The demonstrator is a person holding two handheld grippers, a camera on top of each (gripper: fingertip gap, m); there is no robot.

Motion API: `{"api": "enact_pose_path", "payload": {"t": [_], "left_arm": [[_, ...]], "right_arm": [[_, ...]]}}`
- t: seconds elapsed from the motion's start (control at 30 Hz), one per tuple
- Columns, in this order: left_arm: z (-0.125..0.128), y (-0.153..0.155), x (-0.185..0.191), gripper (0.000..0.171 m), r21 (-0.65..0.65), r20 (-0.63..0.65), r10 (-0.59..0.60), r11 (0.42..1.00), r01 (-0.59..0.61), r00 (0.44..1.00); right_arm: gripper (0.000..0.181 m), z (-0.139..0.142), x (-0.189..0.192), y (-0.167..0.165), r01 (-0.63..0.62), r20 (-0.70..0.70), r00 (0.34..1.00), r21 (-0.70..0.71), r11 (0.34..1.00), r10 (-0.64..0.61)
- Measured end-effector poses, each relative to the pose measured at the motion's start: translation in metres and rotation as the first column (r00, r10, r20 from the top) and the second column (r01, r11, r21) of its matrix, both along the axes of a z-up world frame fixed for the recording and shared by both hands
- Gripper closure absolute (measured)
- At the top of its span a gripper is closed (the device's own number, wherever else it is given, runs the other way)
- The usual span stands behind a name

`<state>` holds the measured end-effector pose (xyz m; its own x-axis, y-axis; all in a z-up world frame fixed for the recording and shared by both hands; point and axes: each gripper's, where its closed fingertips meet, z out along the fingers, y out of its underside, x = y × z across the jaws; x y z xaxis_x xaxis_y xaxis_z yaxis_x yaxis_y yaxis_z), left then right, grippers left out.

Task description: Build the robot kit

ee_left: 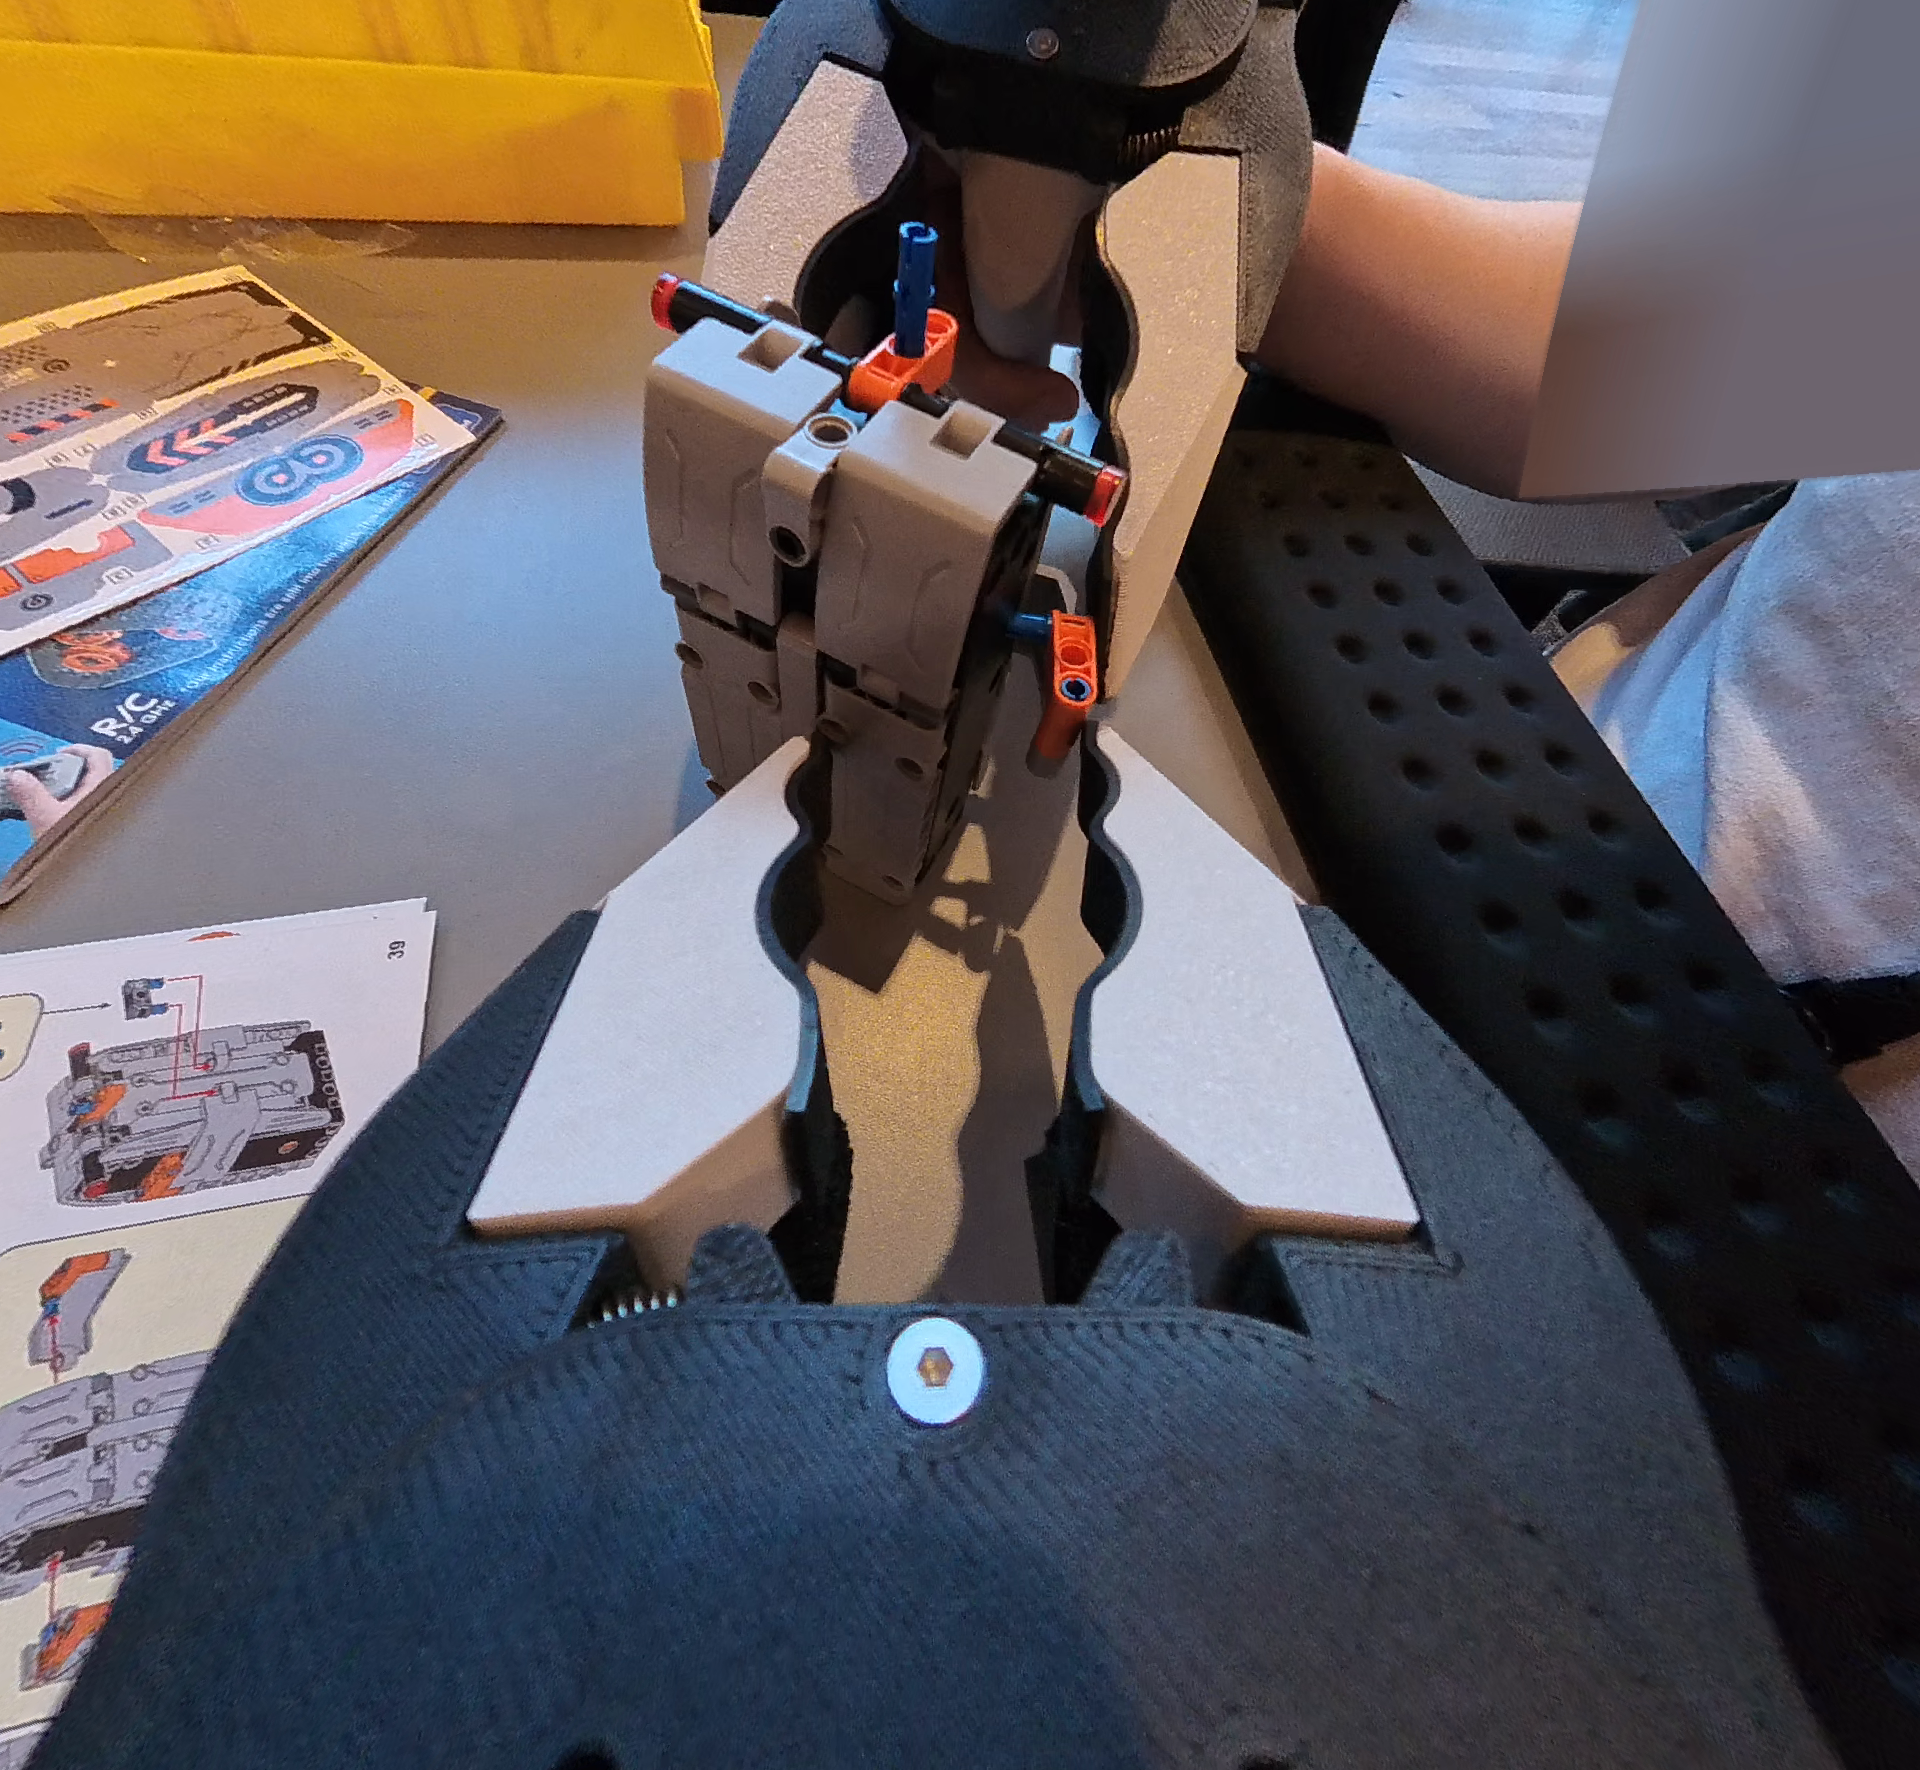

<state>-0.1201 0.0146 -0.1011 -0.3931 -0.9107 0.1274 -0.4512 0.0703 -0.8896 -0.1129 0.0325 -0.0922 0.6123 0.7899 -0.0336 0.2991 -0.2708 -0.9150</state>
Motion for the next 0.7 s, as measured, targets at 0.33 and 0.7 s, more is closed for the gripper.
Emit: {"api": "enact_pose_path", "payload": {"t": [0.33,0.7], "left_arm": [[0.011,0.007,-0.002,0.118,0.002,0.07,0.034,0.999,-0.034,0.997],[0.006,0.001,0.002,0.131,-0.023,0.071,0.017,1.0,-0.016,0.997]], "right_arm": [[0.103,0.0,0.0,0.0,-0.002,-0.007,1.0,0.004,1.0,0.002],[0.101,0.0,0.001,0.002,0.013,-0.007,1.0,0.013,1.0,-0.013]]}}
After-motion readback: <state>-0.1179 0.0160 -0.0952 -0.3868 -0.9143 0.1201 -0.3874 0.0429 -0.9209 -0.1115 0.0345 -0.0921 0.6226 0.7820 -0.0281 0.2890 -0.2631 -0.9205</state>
